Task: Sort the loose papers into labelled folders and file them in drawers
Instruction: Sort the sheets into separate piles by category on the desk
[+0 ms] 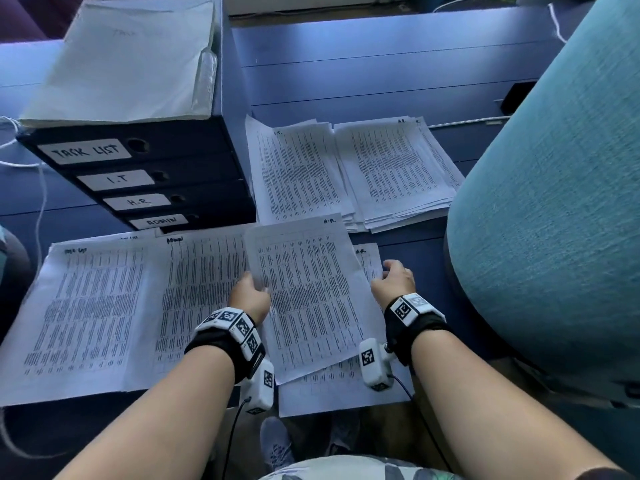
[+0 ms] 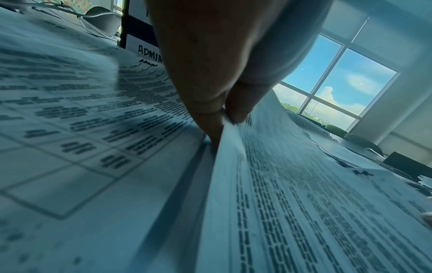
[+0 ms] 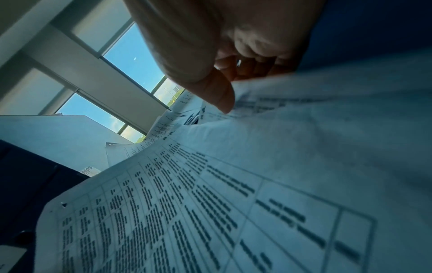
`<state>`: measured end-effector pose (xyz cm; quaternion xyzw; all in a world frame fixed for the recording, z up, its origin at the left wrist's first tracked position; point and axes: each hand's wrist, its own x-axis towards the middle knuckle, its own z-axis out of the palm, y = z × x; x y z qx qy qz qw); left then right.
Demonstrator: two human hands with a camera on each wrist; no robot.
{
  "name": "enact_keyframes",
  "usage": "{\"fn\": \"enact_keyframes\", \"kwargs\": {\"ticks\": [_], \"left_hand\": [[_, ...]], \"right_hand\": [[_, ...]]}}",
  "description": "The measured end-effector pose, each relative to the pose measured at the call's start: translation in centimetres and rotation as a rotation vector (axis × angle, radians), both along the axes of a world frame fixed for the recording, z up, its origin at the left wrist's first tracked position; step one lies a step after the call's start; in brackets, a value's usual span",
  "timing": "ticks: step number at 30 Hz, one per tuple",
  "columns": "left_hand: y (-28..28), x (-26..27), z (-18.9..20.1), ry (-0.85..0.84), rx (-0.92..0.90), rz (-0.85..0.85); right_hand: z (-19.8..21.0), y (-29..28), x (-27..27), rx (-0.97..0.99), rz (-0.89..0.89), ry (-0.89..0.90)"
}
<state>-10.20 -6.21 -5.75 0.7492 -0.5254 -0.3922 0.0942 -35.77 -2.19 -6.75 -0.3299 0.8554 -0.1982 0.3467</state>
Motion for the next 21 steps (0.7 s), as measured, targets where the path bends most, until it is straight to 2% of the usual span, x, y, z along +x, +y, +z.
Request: {"fn": "enact_keyframes", "kwargs": {"ticks": [3,6,10,12,16,21], "left_hand": [[0.1,-0.1,0.2,0.012,0.011,0.014],[0.2,0.1,0.2,0.062,0.007,0.033],[0.2,0.6,0.3,0.119,-0.07,0.06],[0.0,0.9,0.5,0.135,-0.107,0.083],[-0.1,1.0,1.1,0.249,-0.169,0.12],[0.3,1.1,2.2,0.286,-0.155,0.07]], "right_hand": [[-0.1,-0.1,-0.1,0.034,0.02,0.048],[-0.1,0.0,-0.1,-0.034,0.04,0.074],[1.3,-0.2,-0.3,-0.287,-0.026,0.149],[2.1,-0.6,-0.6,-0.395,-0.082,0.081],[3.3,-1.6,-0.4,-0.483,-0.123,-0.082],[4.4,-1.9,1.1,-0.579,-0.074,-0.276]]}}
